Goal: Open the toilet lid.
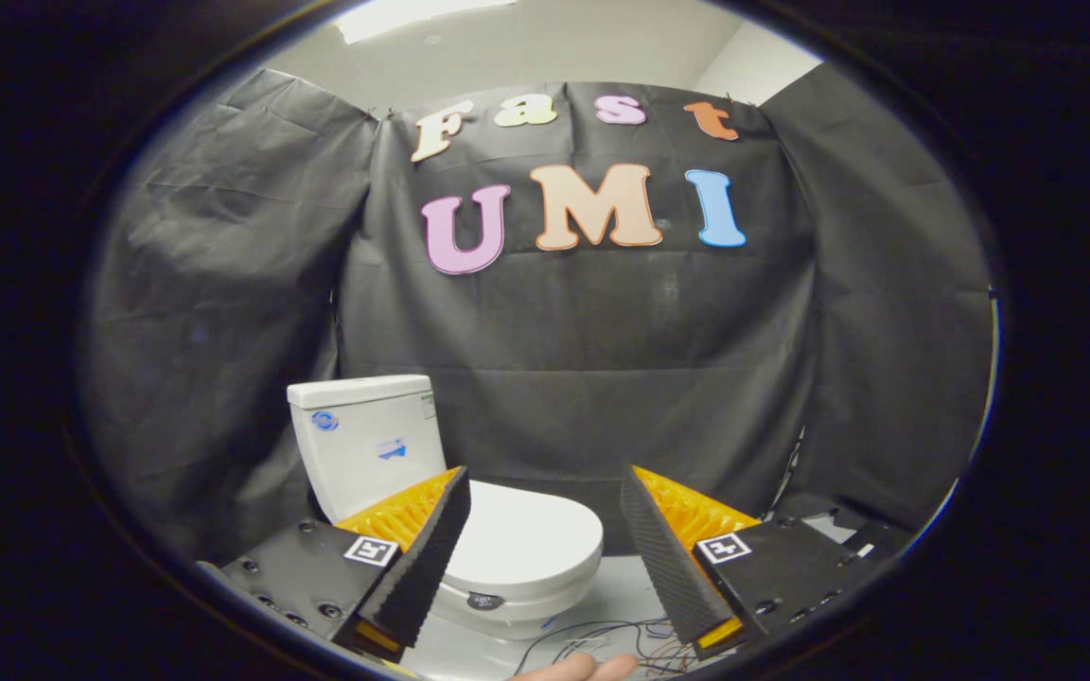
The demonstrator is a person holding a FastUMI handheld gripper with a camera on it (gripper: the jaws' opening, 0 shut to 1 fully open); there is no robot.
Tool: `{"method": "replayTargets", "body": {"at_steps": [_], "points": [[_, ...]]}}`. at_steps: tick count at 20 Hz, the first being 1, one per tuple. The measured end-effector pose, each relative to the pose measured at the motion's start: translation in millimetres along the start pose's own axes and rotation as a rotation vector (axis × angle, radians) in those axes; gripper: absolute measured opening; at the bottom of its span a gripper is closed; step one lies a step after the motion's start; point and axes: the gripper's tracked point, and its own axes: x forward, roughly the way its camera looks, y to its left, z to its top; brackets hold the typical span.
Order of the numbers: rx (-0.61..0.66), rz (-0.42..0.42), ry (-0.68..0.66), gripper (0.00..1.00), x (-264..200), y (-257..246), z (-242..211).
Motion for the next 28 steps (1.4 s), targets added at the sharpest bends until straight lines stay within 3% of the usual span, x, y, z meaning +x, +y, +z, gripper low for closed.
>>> {"method": "replayTargets", "body": {"at_steps": [3, 13, 17, 23, 28], "points": [[-0.03, 0.002, 0.031, 0.99, 28, 6, -6], [-0.175, 0.017, -0.02, 0.99, 59, 28, 8], [-0.113, 0.089, -0.049, 1.0, 79, 69, 9], [-0.006, 0.151, -0.025, 1.0, 88, 126, -27], [0.14, 0.14, -0.017, 1.0, 89, 142, -66]]}}
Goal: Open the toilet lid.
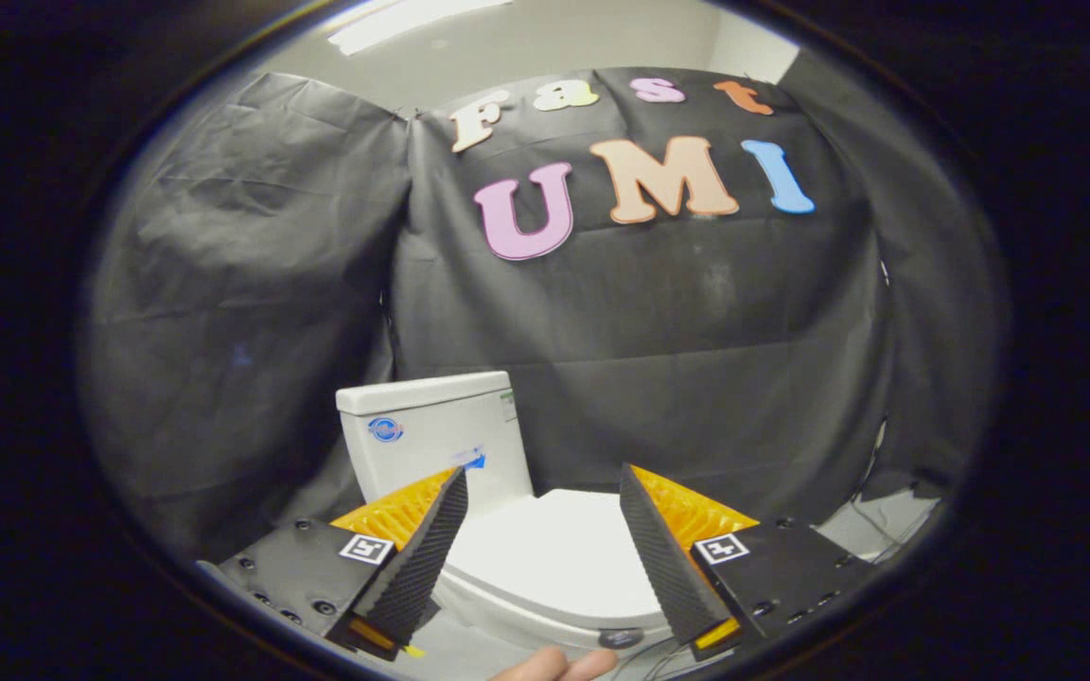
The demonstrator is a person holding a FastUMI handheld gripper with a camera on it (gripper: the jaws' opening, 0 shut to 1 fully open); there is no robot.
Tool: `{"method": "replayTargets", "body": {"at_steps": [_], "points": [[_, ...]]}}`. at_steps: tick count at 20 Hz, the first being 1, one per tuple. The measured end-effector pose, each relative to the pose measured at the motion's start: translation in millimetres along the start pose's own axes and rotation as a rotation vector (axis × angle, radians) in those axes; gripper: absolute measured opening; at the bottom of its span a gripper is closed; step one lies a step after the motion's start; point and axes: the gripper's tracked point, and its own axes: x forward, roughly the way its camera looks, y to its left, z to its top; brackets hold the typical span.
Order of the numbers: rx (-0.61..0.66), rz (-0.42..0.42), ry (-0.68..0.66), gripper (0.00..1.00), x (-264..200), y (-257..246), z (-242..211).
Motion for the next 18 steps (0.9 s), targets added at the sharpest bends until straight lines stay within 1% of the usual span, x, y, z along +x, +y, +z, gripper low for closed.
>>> {"method": "replayTargets", "body": {"at_steps": [2, 5, 7, 10, 12, 14, 18], "points": [[0.092, -0.02, -0.03, 0.99, 2, -1, -11], [0.175, -0.054, 0.061, 0.98, -1, -5, -56], [0.248, -0.064, 0.071, 0.99, -3, -7, -67], [0.421, -0.071, 0.059, 0.99, 0, -10, -83], [0.484, -0.088, 0.105, 0.99, 7, -12, -111], [0.536, -0.104, 0.16, 0.98, 4, -15, -137], [0.691, -0.118, 0.188, 0.99, 0, -14, -165]]}}
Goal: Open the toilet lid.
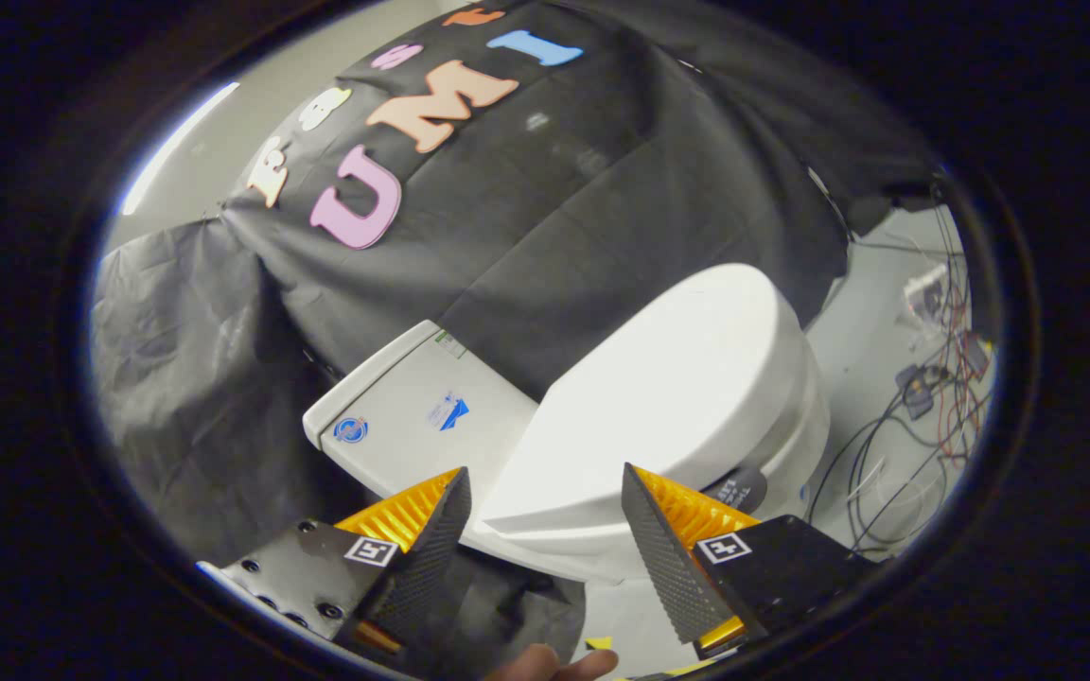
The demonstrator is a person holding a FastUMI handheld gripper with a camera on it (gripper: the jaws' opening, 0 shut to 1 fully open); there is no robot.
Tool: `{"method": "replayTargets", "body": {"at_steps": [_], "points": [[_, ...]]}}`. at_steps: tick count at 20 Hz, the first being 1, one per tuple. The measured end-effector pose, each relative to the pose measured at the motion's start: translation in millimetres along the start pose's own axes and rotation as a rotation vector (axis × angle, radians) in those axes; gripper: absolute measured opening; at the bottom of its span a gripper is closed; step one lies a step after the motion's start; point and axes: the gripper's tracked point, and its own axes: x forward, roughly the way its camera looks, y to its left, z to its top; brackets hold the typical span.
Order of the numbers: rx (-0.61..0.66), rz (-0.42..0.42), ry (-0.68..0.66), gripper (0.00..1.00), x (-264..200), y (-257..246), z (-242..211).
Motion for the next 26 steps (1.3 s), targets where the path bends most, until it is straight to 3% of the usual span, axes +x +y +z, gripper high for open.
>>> {"method": "replayTargets", "body": {"at_steps": [5, 10, 19, 22, 24, 26], "points": [[0.121, -0.018, 0.016, 0.99, -6, -19, -19], [0.186, -0.082, -0.045, 0.98, -28, -54, 8], [0.389, -0.121, -0.036, 0.96, -30, -104, -3], [0.466, -0.103, -0.068, 0.82, -14, -107, 6], [0.521, -0.065, -0.123, 0.82, -13, -109, 15], [0.534, -0.087, -0.084, 0.82, -3, -113, -2]]}}
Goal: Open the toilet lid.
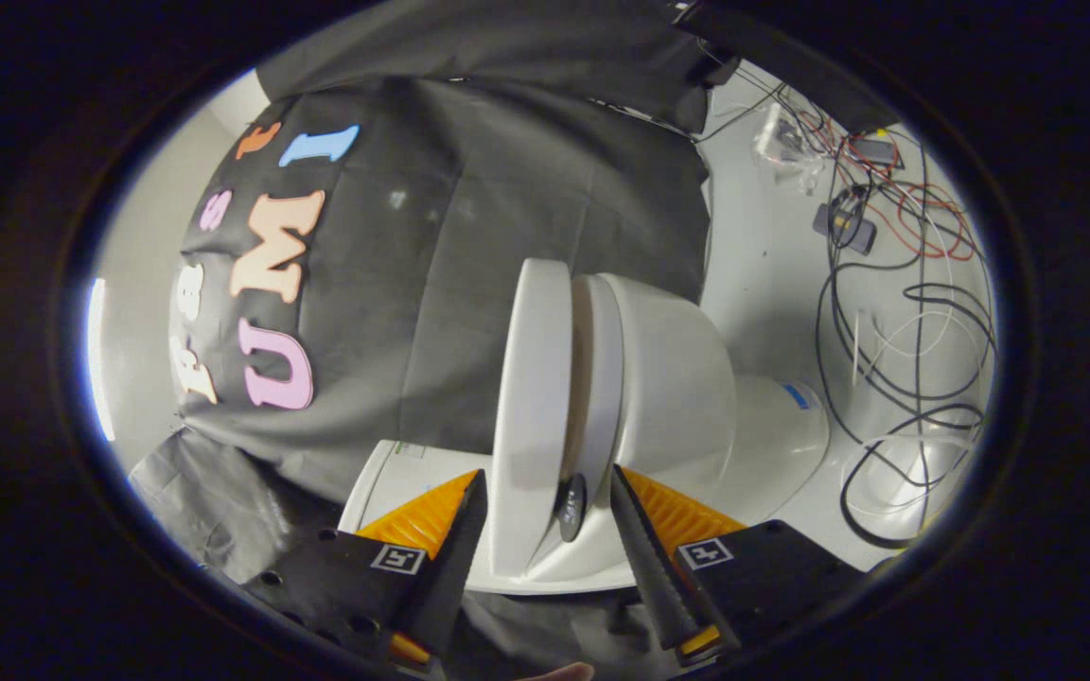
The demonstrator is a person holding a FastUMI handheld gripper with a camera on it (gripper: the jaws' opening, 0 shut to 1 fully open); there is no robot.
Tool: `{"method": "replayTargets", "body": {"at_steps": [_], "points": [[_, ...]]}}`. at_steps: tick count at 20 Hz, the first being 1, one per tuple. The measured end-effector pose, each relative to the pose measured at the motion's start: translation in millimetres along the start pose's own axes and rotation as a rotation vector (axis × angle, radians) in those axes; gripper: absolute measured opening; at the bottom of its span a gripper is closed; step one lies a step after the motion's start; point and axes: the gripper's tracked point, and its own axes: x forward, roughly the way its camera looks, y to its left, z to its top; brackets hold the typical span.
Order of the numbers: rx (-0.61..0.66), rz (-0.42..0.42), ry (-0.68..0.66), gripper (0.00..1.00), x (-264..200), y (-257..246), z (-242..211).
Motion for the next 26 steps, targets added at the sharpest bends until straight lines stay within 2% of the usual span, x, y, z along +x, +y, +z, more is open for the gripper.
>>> {"method": "replayTargets", "body": {"at_steps": [1, 3, 5, 8, 10, 16, 24, 25, 26], "points": [[-0.002, -0.004, 0.007, 0.82, 3, -2, -7], [0.038, 0.06, -0.024, 0.82, 6, 15, -2], [0.029, 0.044, -0.024, 0.82, 15, 14, -6], [-0.003, 0.01, -0.024, 0.48, 12, 8, 0], [0.022, 0.015, -0.044, 0.47, 13, 10, 13], [0.079, 0.002, 0.042, 0.33, 12, 10, 8], [0.057, -0.043, 0.075, 0.33, 12, 11, 0], [0.046, -0.132, 0.073, 0.33, 20, -3, -12], [0.024, -0.121, 0.068, 0.22, 0, 4, -13]]}}
